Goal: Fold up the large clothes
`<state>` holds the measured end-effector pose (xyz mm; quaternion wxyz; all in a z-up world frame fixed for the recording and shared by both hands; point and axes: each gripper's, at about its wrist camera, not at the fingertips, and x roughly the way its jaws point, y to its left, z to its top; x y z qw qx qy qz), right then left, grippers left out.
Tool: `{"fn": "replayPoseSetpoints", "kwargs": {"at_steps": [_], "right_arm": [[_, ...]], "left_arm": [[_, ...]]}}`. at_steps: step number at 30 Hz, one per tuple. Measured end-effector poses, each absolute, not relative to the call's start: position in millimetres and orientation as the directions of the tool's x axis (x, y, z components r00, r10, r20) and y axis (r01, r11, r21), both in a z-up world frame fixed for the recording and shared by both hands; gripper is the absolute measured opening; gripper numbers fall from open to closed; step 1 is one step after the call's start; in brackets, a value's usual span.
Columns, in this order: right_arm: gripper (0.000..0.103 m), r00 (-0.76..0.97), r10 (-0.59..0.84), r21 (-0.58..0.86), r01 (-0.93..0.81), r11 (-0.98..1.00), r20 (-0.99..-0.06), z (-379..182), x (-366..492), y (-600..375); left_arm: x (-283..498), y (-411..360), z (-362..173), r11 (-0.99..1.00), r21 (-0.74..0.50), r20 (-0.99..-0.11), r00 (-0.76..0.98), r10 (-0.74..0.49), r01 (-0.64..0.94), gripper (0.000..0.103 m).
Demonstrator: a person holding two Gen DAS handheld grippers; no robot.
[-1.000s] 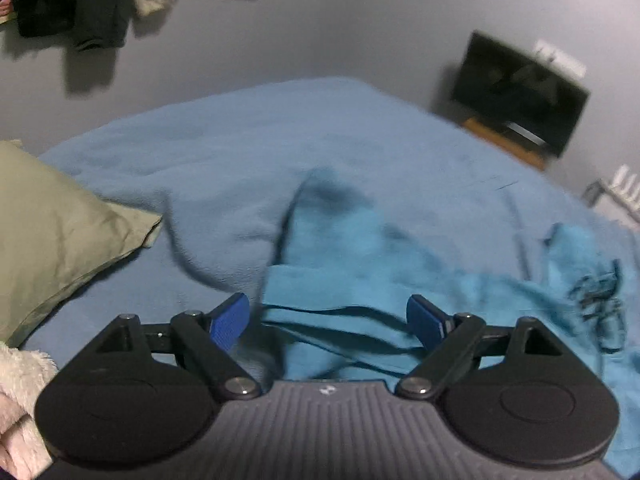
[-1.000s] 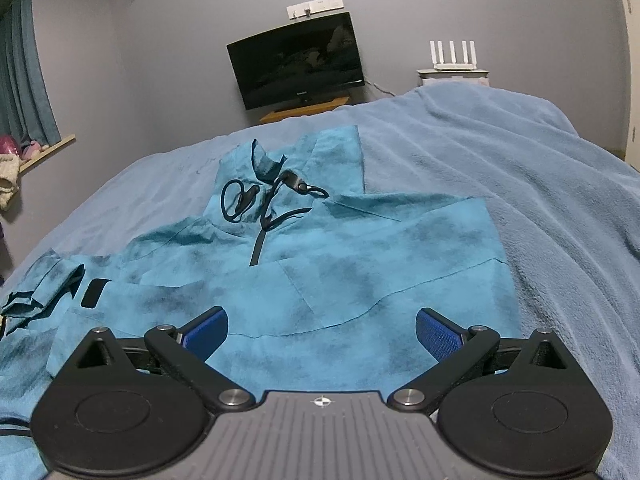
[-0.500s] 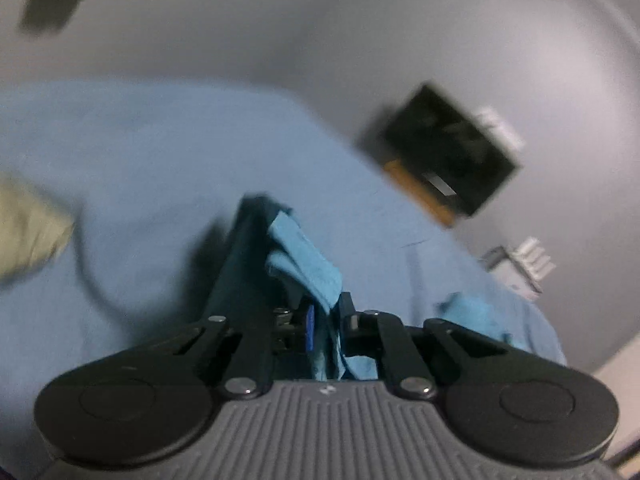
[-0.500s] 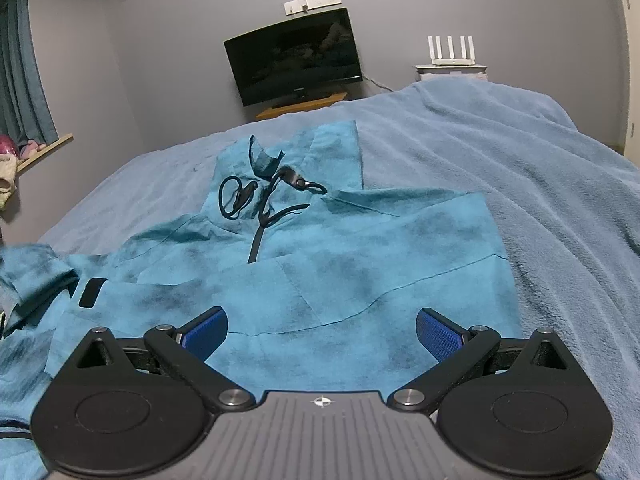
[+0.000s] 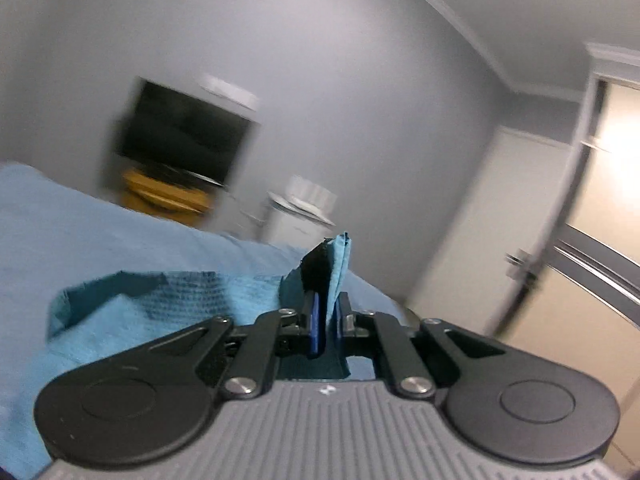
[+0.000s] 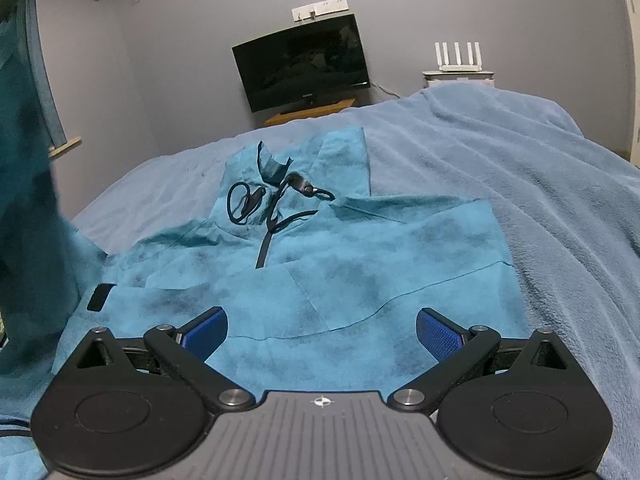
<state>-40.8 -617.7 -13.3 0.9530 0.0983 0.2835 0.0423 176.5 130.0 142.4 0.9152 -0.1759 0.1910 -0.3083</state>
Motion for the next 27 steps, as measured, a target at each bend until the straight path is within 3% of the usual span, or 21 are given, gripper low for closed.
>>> {"fn": "replayPoseSetpoints", "kwargs": {"at_steps": [6,13,14,16,18,25,27], "right_arm": [[0.102,0.846,0.122,0.253,0.015,0.967,-0.518,-13.8,-45.3,-629.1],[0.102,0.839,0.118,0.347,0.089,0.933,-0.531,-22.6,-44.9,-650.0],[0.102,0.84,0.112,0.36,0.104,0.927,-0.531,-23.4,-45.6,-653.2],[0.102,0.841,0.106,0.389,0.13,0.912,-0.53,-25.3,-48.1,-660.4],[0.102,0.842,0.116,0.431,0.146,0.891,-0.527,-27.8,-49.2,-667.7],[0.101,0.84,0.153,0.497,0.153,0.854,-0.521,-35.1,-45.4,-677.2],[0.101,0.833,0.139,0.483,0.167,0.859,-0.536,-36.1,-43.3,-676.7]], "left_arm": [[220.6,3.7,83.6,0.682,-0.467,-0.377,0.571,-0.73,0.563,0.002],[252.7,-77.1,0.3,0.755,-0.459,-0.557,0.511,-0.655,0.468,0.005],[253.7,-67.9,-5.1,0.761,-0.467,-0.562,0.513,-0.649,0.451,0.009],[251.2,-47.4,-12.3,0.771,-0.479,-0.548,0.542,-0.637,0.421,0.038],[250.6,-16.9,-10.7,0.803,-0.452,-0.54,0.597,-0.594,0.389,0.058],[217.1,85.8,-48.0,0.931,-0.31,-0.639,0.682,-0.355,0.194,0.059],[208.8,104.1,-68.5,0.968,-0.211,-0.68,0.691,-0.243,0.133,0.059]]}}
